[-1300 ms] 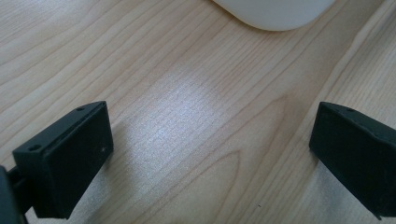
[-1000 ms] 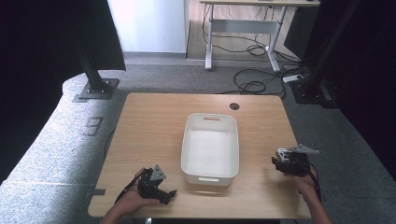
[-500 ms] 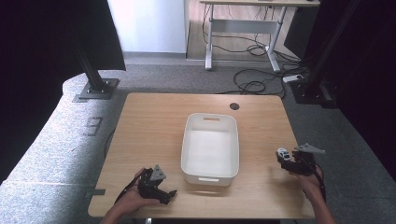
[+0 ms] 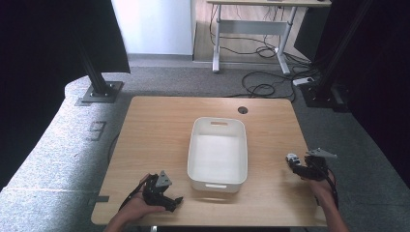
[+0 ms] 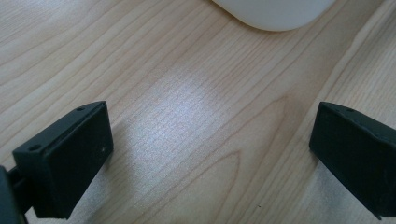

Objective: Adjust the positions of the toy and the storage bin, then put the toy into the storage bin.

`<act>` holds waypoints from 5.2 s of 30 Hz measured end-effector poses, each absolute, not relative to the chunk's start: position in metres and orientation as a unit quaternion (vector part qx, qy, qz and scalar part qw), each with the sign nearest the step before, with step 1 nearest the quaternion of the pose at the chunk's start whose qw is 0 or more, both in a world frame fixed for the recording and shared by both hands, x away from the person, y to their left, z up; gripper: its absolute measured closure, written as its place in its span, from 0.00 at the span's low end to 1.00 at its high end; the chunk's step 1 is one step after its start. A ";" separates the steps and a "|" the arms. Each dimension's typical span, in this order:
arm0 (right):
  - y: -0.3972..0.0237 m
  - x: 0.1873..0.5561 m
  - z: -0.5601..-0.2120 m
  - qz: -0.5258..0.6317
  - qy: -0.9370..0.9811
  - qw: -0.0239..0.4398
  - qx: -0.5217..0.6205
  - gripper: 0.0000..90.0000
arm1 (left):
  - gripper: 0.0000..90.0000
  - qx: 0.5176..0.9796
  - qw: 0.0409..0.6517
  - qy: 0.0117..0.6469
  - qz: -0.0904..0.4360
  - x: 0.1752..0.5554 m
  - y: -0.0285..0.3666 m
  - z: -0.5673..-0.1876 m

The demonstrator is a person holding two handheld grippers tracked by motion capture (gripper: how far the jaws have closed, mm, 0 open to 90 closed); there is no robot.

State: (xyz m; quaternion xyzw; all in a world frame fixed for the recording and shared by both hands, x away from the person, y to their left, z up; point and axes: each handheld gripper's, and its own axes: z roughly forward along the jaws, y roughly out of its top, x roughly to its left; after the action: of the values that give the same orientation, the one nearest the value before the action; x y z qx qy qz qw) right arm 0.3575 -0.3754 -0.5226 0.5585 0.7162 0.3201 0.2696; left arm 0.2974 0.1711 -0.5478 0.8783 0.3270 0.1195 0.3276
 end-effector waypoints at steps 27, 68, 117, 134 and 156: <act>-0.374 0.378 -0.531 0.320 0.696 0.263 0.586 0.37 | 0.00 0.878 0.328 0.327 0.120 0.297 0.171 -0.548; -0.371 0.389 -0.546 0.300 0.706 0.246 0.593 0.56 | 0.00 0.878 0.328 0.327 0.120 0.297 0.171 -0.548; -0.378 0.376 -0.519 0.361 0.678 0.240 0.594 0.56 | 0.00 0.878 0.328 0.327 0.120 0.298 0.171 -0.548; -0.375 0.369 -0.506 0.379 0.674 0.247 0.585 0.56 | 0.00 0.878 0.327 0.327 0.120 0.297 0.171 -0.548; -0.351 0.360 -0.480 0.405 0.676 0.255 0.561 0.56 | 0.00 0.879 0.328 0.326 0.119 0.298 0.171 -0.548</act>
State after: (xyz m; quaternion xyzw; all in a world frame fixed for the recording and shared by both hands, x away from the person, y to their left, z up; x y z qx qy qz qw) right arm 0.3602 -0.3514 -0.4805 0.5609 0.6757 0.4046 0.2552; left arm 0.2978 0.1710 -0.5478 0.8787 0.3258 0.1191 0.3279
